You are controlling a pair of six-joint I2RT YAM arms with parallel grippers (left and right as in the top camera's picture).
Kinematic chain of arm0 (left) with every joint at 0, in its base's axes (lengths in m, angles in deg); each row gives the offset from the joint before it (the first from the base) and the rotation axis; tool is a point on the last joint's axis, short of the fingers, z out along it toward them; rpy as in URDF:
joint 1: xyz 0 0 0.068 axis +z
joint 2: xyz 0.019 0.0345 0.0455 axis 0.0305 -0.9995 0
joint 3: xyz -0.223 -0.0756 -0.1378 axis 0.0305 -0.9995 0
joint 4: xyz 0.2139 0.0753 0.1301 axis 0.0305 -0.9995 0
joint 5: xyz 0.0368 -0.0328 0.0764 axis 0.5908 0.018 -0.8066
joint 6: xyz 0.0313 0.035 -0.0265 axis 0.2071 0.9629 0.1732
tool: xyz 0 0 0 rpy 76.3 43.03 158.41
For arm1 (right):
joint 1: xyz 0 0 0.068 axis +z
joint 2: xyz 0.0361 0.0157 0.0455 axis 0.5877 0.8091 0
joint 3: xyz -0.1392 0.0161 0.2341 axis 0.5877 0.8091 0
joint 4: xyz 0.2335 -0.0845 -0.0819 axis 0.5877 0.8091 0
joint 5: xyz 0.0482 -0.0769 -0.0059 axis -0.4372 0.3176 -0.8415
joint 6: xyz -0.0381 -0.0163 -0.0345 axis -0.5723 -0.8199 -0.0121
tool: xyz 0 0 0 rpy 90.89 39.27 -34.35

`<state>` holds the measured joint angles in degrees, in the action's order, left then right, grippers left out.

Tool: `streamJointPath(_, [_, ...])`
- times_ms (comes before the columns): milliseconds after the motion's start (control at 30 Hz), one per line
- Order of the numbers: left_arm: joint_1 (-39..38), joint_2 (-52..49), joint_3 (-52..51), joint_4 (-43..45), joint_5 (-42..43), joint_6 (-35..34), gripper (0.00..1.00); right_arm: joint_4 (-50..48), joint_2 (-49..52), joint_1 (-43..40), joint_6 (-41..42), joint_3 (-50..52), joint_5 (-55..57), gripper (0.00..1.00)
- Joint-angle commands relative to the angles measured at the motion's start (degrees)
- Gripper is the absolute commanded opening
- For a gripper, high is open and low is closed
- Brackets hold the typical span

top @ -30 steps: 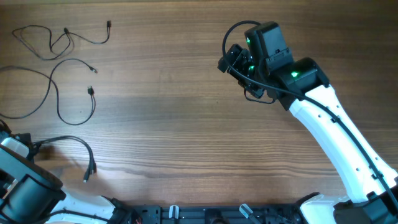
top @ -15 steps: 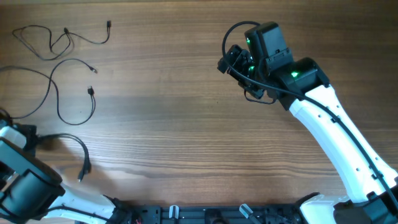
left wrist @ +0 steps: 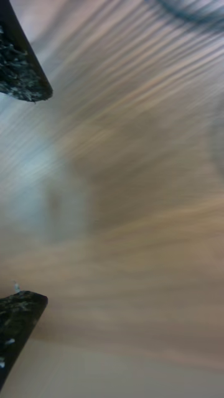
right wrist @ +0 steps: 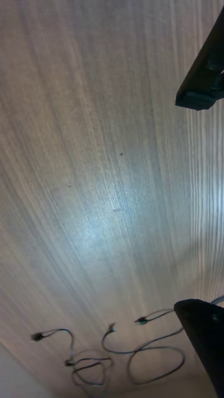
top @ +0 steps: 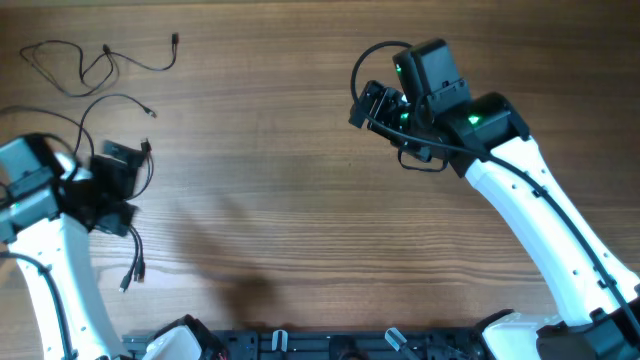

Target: Untangle cables

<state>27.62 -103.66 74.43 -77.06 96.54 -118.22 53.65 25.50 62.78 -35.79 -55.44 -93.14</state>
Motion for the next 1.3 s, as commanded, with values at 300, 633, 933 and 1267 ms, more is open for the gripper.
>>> streamJointPath(300, [-29.5, 17.6, -0.2, 0.6, 1.7, 11.4, 1.0, 18.5, -22.4, -0.1, -9.2, 0.3, 8.5, 1.0])
streamJointPath(633, [-33.2, 37.1, -0.2, -2.1, -7.0, 11.4, 1.0, 23.1, -40.4, -0.1, -14.0, 0.6, 13.7, 1.0])
streamJointPath(933, [-33.2, 37.0, -0.2, -2.2, -7.0, 11.4, 1.0, 31.7, -40.0, -0.1, -14.2, 0.6, 13.5, 1.0])
streamJointPath(1267, [-33.2, 37.0, -0.2, -2.2, -7.0, 11.4, 1.0, 31.7, -40.0, -0.4, -14.2, 0.6, 13.5, 1.0])
